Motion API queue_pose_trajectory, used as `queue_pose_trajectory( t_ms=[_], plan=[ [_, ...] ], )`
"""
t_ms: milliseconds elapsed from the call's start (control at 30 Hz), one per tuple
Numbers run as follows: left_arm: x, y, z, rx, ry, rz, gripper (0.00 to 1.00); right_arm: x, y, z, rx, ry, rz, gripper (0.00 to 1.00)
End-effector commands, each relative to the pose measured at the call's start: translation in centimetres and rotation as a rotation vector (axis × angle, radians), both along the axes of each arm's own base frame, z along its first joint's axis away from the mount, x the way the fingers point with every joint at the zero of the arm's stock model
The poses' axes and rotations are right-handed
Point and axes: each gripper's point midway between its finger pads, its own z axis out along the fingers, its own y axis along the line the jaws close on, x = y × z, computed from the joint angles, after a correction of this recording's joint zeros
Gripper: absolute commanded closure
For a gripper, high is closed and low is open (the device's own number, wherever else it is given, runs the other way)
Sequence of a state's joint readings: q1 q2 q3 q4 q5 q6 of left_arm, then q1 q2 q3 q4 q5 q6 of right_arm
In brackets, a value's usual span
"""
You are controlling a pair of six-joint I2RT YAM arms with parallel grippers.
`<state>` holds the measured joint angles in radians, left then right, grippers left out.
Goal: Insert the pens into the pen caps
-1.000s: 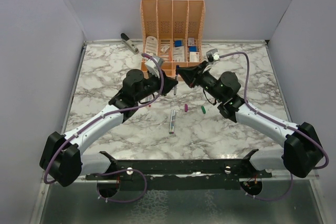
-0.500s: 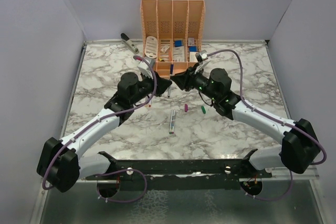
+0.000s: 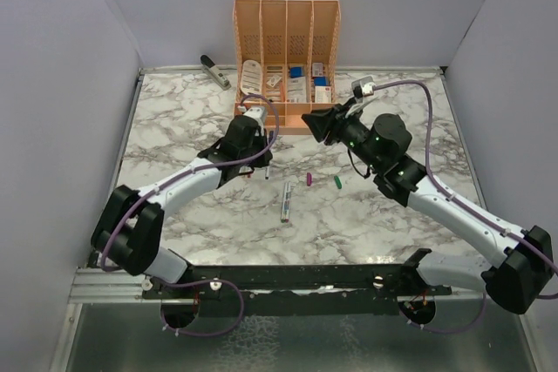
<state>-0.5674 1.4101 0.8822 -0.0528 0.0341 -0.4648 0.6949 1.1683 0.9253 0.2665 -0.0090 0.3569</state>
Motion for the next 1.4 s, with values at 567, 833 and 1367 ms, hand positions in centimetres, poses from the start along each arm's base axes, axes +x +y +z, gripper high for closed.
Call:
queue_pose_trajectory(
  t_ms=[567,833,1367],
  plan=[
    [5.7,3.3,-8.7,0.362,0.178,0.217,1.0,-0.3,-3.5,-10.4,-0.252,0.281,-0.151,0.68],
    [6.0,4.8,-9.7,0.471,0.207,0.231,1.0,-0.1,-3.4,-10.9,-0.264,0.292,-0.153,0.69],
    [5.7,4.3,-10.5,0.473,0.249,0.183,0.92,0.0,-3.0,-11.0,-0.261,0.293,-0.143,0.69]
  ],
)
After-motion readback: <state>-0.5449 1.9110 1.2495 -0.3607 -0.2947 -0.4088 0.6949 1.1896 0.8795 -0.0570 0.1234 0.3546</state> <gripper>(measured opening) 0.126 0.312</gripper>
